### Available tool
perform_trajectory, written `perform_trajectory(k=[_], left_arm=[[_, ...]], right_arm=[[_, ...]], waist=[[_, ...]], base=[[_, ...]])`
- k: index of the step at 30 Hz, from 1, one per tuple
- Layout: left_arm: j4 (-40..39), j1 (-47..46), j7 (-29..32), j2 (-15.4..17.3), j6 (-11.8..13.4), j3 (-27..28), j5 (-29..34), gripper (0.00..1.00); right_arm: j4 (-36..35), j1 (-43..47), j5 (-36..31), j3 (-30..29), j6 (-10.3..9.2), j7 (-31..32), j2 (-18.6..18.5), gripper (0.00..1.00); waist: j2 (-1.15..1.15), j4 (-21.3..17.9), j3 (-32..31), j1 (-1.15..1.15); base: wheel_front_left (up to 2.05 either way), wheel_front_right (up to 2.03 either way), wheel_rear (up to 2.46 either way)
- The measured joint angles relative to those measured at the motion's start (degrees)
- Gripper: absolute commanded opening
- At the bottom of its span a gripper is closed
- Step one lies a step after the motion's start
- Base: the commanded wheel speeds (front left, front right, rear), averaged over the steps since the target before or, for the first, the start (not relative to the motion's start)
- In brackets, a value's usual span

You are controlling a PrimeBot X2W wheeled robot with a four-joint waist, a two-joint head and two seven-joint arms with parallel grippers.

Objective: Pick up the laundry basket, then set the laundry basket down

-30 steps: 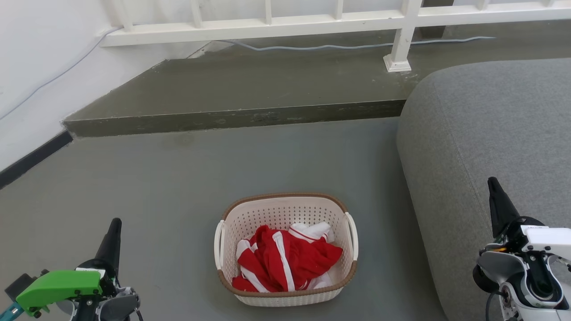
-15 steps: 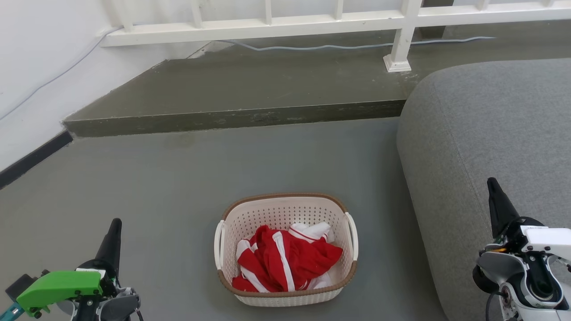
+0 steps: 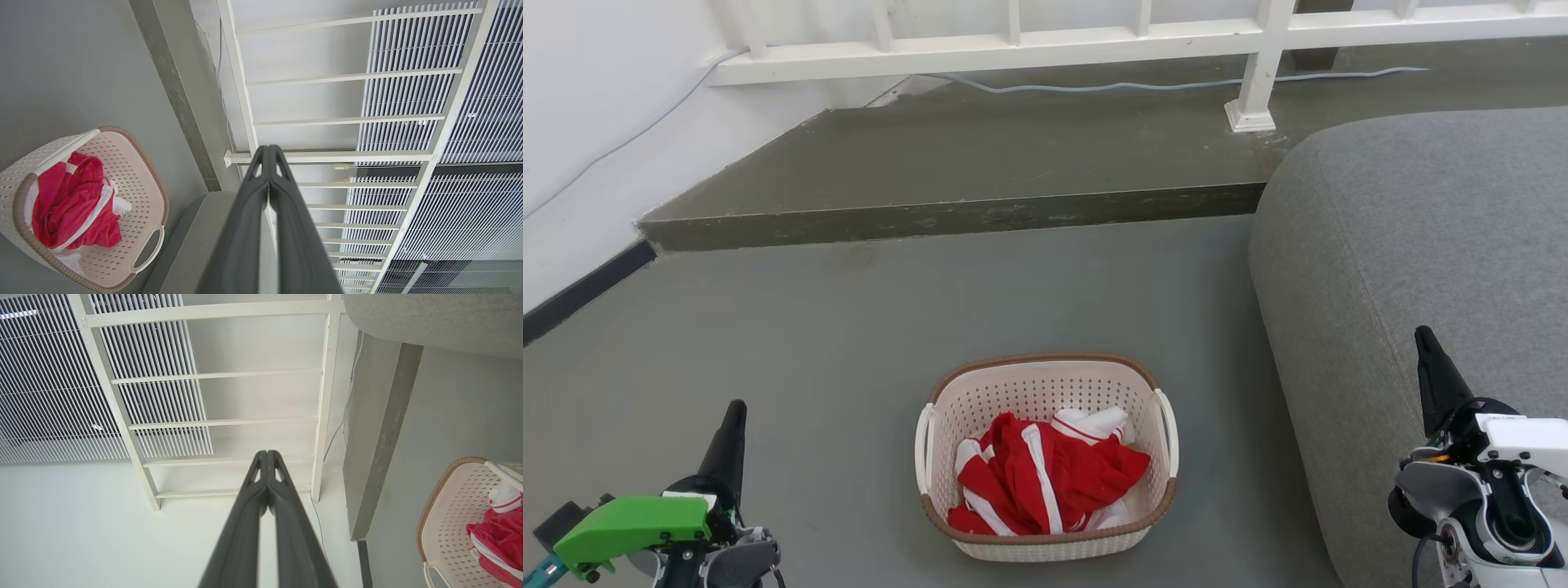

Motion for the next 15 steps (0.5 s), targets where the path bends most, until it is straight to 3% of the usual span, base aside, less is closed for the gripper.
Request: perform_trajectory(k=[15], left_arm=[[0.1,0.0,0.2,0.0,0.0,0.0,0.0,0.00]], right_arm=[[0.2,0.0,0.0,-0.1,0.00,0.0,0.0,0.00]], waist=[[0.00,0.0,0.0,0.00]], base=[[0.00,0.00,0.00]])
